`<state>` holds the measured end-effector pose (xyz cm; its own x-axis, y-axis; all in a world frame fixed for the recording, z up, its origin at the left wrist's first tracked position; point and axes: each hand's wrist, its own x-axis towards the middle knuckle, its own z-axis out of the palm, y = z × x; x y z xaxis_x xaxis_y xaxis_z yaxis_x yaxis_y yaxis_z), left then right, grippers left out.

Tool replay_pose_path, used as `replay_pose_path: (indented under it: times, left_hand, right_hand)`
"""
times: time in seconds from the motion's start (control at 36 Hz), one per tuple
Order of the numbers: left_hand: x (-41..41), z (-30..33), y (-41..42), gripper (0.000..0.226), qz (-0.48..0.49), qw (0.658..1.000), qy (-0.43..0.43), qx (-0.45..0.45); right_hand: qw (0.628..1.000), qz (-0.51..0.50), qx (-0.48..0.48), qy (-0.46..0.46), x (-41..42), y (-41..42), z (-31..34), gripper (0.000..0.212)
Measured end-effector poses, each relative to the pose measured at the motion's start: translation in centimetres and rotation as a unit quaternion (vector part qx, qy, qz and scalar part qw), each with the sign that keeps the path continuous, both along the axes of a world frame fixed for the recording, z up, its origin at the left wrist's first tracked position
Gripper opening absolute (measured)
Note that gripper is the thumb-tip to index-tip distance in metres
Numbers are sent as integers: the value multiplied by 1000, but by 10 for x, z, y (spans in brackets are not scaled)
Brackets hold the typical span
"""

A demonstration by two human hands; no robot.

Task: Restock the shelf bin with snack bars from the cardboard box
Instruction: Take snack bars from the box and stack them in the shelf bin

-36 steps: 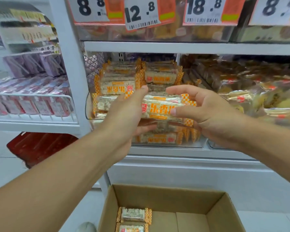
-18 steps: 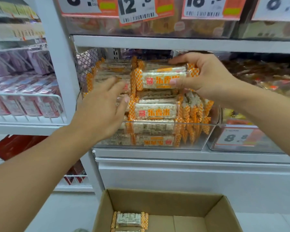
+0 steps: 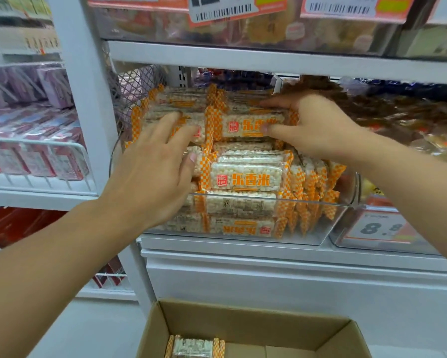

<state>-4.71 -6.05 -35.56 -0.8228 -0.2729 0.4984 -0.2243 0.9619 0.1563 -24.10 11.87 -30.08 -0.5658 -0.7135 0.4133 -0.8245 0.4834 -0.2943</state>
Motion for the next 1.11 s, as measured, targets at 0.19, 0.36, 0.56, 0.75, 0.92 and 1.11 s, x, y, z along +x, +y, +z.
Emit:
replay_pose_path:
  times: [0.19, 0.36, 0.56, 0.75, 0.92, 1.11]
  left_hand:
    - [-1, -3, 0, 54, 1, 1000, 14, -21]
    - [1, -4, -1, 57, -3, 1000, 10, -24]
    - [2, -4, -2, 59, 1, 1000, -3, -25]
    - [1, -4, -2, 60, 2, 1000, -6, -20]
    - [1, -5, -3, 59, 0, 1000, -5, -19]
    - [2, -6, -3, 59, -7, 1000, -3, -20]
  right_hand:
    - [982, -32, 159, 96, 1, -5, -3, 65]
    - [977, -48, 175, 116, 4, -16, -2, 64]
    - [977, -67, 168, 116, 8, -22, 11, 56]
    - [968, -48, 186, 158, 13, -24, 8, 65]
    - [979, -41, 131, 153, 17, -27, 2, 54]
    - [980, -38, 170, 96, 10, -40, 4, 52]
